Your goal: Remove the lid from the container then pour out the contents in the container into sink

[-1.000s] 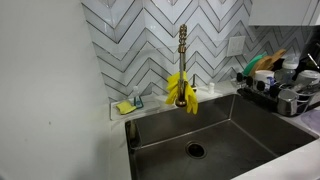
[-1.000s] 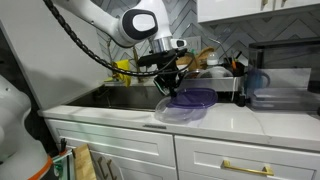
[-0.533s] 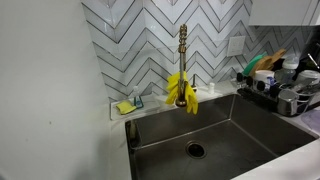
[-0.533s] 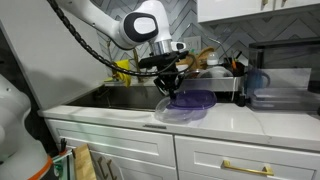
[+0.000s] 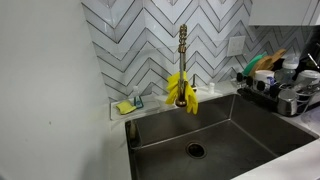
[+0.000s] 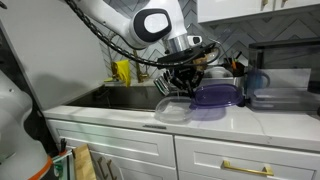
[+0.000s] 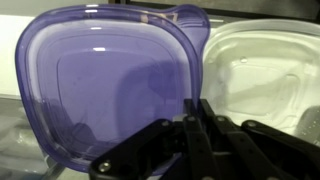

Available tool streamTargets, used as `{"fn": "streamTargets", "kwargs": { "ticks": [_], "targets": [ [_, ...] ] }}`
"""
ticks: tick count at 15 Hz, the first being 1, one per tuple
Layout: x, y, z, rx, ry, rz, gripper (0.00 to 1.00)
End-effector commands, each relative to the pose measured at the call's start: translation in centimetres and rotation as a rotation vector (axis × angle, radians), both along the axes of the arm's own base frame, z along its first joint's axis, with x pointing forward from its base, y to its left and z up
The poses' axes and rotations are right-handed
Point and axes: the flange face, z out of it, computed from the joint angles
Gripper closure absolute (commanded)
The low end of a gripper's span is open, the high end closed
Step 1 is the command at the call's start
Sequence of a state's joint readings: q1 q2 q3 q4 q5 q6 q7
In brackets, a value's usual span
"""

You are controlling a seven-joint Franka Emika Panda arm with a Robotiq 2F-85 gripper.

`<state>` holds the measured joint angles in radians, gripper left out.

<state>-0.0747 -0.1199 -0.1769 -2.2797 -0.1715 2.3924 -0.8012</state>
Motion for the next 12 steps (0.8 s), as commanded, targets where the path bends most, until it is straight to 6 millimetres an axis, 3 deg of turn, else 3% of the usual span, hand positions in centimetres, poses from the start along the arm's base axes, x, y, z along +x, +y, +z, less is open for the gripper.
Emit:
{"fn": "streamTargets", "kwargs": {
  "ticks": [1, 6, 11, 12],
  "targets": [
    [1.2, -3.0, -1.8, 0.013, 0.001, 0.014, 0.98],
    [2.5, -5.7, -5.4, 0.079, 0.002, -0.030, 0.98],
    [3.9, -7.1, -6.8, 0.155, -0.021, -0.043, 0.98],
    [4.1, -7.3, -6.7, 0.164, -0.027, -0.053, 0.67]
  ]
}}
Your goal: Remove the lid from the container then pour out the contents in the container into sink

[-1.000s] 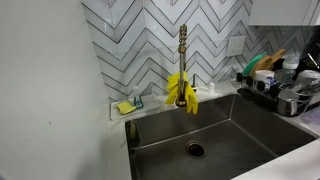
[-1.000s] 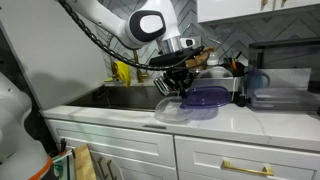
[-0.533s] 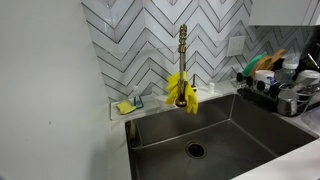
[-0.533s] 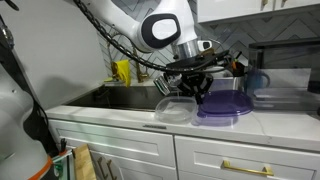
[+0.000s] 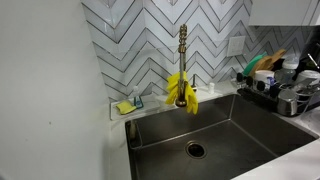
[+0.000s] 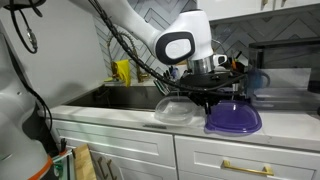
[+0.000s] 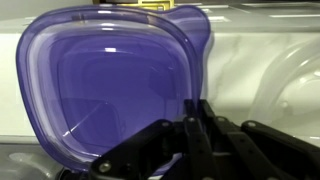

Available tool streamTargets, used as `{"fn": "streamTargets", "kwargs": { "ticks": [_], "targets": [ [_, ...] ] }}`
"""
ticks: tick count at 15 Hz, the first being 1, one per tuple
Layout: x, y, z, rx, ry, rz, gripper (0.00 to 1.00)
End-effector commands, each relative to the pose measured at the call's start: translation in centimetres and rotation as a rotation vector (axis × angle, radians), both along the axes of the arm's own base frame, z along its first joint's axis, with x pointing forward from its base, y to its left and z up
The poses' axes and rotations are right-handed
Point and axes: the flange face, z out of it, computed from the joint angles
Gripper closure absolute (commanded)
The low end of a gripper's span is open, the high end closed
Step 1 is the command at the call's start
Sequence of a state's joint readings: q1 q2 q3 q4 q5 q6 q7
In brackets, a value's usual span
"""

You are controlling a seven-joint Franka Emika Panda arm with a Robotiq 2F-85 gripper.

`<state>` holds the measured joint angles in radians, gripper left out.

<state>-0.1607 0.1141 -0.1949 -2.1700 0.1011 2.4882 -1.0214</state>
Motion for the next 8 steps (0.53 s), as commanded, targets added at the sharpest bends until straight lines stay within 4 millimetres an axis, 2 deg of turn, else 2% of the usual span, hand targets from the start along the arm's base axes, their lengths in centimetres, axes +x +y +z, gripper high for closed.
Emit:
{"fn": "streamTargets", "kwargs": {
  "ticks": [1, 8],
  "targets": [
    [1.1, -0.8, 0.1, 0.040, -0.027, -0.008, 0.66],
    [1.9, -1.0, 4.3, 0.049, -0.078, -0.007, 0.15]
  ]
}}
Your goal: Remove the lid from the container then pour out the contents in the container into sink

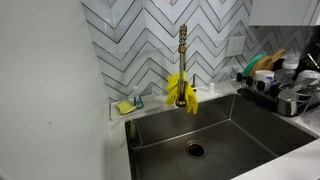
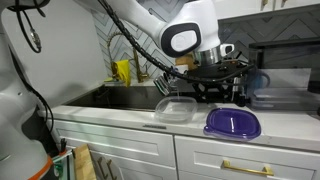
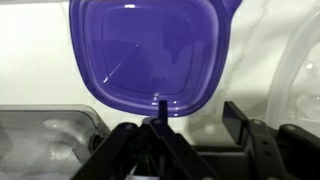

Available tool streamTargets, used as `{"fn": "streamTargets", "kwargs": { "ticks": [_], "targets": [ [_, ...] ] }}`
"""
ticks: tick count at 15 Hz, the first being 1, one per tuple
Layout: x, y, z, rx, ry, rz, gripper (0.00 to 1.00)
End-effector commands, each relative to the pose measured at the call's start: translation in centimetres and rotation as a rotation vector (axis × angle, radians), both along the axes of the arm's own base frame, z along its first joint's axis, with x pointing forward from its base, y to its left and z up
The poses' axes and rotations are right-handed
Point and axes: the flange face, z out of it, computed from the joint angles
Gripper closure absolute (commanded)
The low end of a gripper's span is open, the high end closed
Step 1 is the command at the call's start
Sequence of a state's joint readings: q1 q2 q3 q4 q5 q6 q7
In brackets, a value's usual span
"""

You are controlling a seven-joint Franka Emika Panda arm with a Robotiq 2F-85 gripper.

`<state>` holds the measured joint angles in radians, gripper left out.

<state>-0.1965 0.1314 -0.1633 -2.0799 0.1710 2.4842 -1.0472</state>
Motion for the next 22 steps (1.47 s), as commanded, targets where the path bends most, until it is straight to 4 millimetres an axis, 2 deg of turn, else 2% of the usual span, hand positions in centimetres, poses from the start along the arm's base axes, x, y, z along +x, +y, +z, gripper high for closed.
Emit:
{"fn": "streamTargets", "kwargs": {
  "ticks": [1, 2, 7, 9, 10, 11, 12, 13, 17, 20, 22],
  "targets": [
    [-0.2, 0.1, 1.4, 0.031, 0.027, 0.012, 0.08],
    [-0.4, 0.3, 1.3, 0.032, 0.059, 0.006, 0.00],
    [-1.1, 1.3, -0.2, 0.066, 0.195, 0.007, 0.01],
    [-1.2, 1.8, -0.8, 0.095, 0.211, 0.022, 0.07],
    [-1.2, 2.1, -1.4, 0.103, 0.221, 0.030, 0.19],
    [-1.2, 2.4, -1.8, 0.109, 0.225, 0.036, 0.18],
    [-1.1, 2.7, -2.2, 0.114, 0.229, 0.036, 0.24],
    [-1.0, 3.0, -2.4, 0.120, 0.231, 0.037, 0.40],
    [-0.8, 3.8, -3.7, 0.126, 0.254, 0.046, 0.71],
    [-0.5, 4.2, -3.7, 0.141, 0.265, 0.059, 0.95],
    [-0.5, 4.8, -3.5, 0.152, 0.281, 0.077, 1.00]
  ]
}}
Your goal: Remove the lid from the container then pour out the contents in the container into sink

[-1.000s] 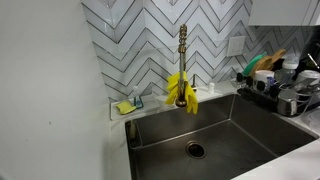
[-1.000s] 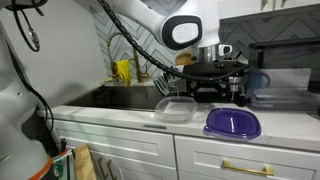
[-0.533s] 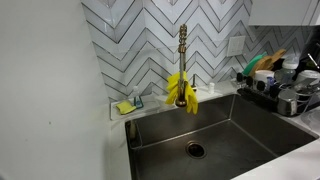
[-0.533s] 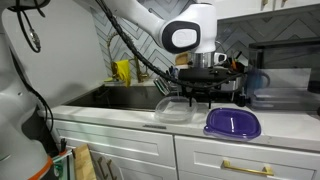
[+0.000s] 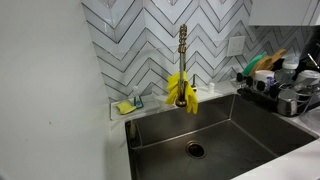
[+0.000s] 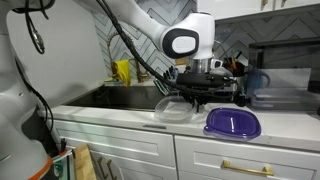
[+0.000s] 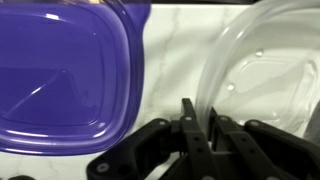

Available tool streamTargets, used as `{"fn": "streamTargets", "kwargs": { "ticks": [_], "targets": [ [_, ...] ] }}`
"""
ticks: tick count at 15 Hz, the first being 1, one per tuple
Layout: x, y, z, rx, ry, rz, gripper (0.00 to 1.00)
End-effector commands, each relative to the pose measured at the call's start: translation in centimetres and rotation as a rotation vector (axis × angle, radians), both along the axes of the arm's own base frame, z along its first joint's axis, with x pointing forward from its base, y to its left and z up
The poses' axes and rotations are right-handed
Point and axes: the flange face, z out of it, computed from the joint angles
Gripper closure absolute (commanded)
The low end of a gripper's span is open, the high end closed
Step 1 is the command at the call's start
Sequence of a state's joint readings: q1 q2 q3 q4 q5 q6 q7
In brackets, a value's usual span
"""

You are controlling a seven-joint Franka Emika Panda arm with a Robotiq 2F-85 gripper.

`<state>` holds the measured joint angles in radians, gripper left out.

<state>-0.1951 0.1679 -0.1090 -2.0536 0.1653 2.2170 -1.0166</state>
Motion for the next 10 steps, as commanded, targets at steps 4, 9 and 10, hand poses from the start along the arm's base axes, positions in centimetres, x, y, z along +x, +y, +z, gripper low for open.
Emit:
{"fn": "streamTargets", "kwargs": {
  "ticks": [4, 9, 10],
  "targets": [
    [-0.3, 2.0, 1.0, 0.049, 0.059, 0.053, 0.99],
    [-1.4, 4.2, 4.2, 0.000, 0.067, 0.116, 0.99],
    [-1.8, 4.7, 5.0, -0.016, 0.065, 0.132, 0.99]
  ]
}}
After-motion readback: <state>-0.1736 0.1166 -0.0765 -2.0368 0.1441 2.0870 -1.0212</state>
